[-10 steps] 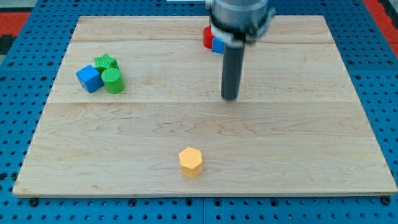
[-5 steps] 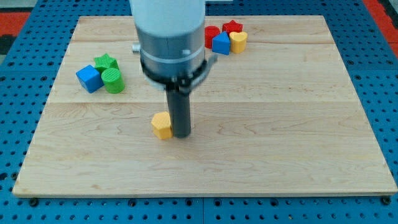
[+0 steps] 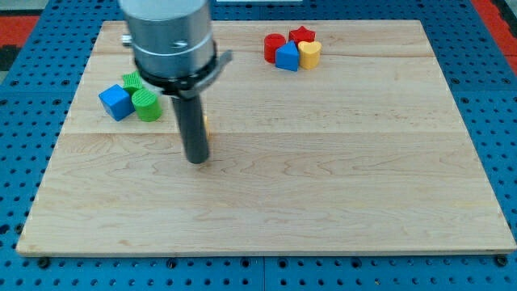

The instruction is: Slide the yellow hexagon into the red circle

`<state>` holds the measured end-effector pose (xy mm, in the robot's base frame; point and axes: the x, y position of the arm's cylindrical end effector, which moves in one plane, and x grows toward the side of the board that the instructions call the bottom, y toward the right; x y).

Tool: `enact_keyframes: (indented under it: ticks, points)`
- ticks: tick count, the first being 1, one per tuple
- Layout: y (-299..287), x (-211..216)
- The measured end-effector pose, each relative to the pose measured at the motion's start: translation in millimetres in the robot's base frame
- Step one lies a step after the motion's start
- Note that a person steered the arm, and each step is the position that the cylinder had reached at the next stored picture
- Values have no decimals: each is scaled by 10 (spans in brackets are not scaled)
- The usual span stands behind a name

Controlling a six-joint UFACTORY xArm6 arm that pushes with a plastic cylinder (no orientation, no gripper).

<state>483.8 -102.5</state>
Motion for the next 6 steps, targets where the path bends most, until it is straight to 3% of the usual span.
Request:
enact_keyframes:
  ticks: [1,2,3,4,6]
  points:
    - [-49,-247]
    - [499,-308]
    - [635,-784]
    - [708,-691]
    - [159,-712]
